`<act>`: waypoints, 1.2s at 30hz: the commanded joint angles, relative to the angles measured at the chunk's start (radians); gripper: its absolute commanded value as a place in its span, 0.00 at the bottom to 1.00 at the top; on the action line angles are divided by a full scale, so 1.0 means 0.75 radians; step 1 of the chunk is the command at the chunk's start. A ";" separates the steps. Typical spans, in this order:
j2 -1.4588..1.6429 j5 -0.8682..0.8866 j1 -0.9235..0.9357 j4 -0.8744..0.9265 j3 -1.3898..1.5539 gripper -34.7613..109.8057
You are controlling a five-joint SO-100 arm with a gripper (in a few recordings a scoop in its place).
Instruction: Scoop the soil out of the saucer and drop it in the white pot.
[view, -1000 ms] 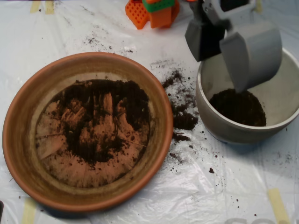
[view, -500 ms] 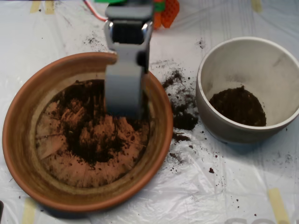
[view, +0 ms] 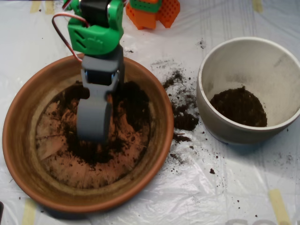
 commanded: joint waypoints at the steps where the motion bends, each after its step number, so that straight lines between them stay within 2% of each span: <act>1: -0.121 -0.043 0.057 0.018 -0.184 0.63; 15: -0.593 -0.106 0.162 0.194 -0.685 0.62; 25: -0.990 -0.145 0.108 0.477 -1.266 0.62; 32: -1.014 -0.190 0.123 0.548 -1.307 0.43; 36: -1.014 -0.229 0.168 0.538 -1.284 0.39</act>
